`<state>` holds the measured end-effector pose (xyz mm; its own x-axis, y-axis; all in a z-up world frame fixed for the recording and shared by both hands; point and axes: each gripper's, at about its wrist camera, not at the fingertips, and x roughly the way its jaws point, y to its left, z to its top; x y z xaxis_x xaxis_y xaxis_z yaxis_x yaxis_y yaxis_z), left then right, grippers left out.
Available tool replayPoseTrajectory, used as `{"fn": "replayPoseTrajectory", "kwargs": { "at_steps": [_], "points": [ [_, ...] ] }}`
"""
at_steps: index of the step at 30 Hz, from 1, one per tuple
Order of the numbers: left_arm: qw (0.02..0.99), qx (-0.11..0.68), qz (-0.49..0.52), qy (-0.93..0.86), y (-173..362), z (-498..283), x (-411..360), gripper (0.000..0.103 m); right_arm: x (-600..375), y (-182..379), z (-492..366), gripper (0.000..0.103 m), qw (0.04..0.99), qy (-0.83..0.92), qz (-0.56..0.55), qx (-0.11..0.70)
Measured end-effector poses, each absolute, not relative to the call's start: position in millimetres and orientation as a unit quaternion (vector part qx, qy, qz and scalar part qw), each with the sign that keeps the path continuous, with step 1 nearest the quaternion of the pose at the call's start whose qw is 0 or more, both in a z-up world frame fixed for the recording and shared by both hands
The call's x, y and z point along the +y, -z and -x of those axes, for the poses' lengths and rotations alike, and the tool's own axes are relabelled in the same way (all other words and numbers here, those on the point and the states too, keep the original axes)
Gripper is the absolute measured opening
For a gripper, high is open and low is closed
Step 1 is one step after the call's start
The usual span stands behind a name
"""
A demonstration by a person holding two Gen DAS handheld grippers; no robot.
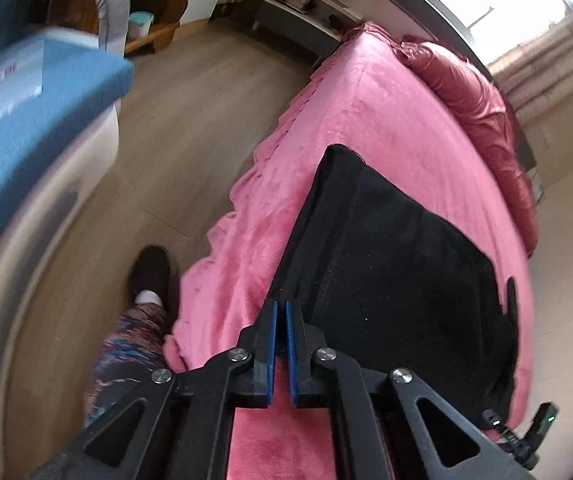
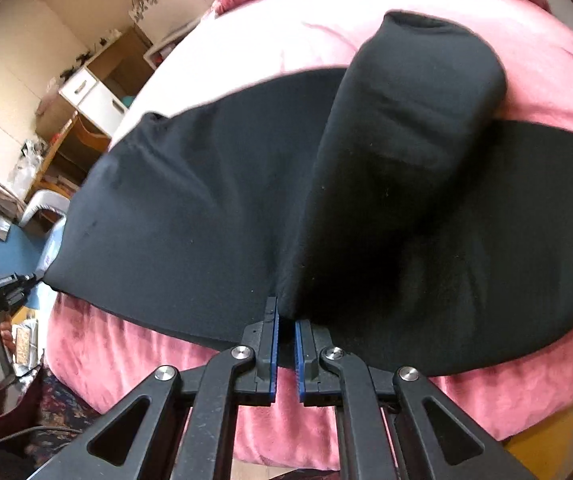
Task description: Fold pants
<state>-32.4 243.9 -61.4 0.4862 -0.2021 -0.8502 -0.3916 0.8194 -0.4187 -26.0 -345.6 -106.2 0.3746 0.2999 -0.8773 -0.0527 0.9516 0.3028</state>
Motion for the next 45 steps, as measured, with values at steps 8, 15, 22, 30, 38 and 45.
{"fn": "replayPoseTrajectory", "kwargs": {
  "at_steps": [8, 15, 22, 30, 38, 45],
  "points": [
    [0.853, 0.461, 0.216, -0.113, 9, 30, 226, 0.025, -372, 83, 29, 0.045, 0.825, -0.086, -0.122, 0.546],
    [0.881, 0.448, 0.148, 0.027, -7, 10, 138, 0.027, -404, 28, -12, 0.045, 0.872, -0.015, -0.121, 0.475],
    [0.844, 0.491, 0.085, 0.198, 21, -7, 28, 0.027, -389, 41, -134, 0.045, 0.865, 0.031, -0.108, 0.489],
    [0.813, 0.525, 0.044, 0.247, 49, -16, -18, 0.027, -378, 91, -213, 0.032, 0.813, 0.107, -0.001, 0.572],
    [0.801, 0.536, 0.043, 0.261, 61, -24, -30, 0.03, -413, 55, -169, 0.007, 0.85, 0.094, -0.059, 0.514],
    [0.798, 0.532, 0.038, 0.28, 60, -18, -49, 0.03, -491, -3, -61, 0.007, 0.878, 0.11, -0.222, 0.409]
  ]
}}
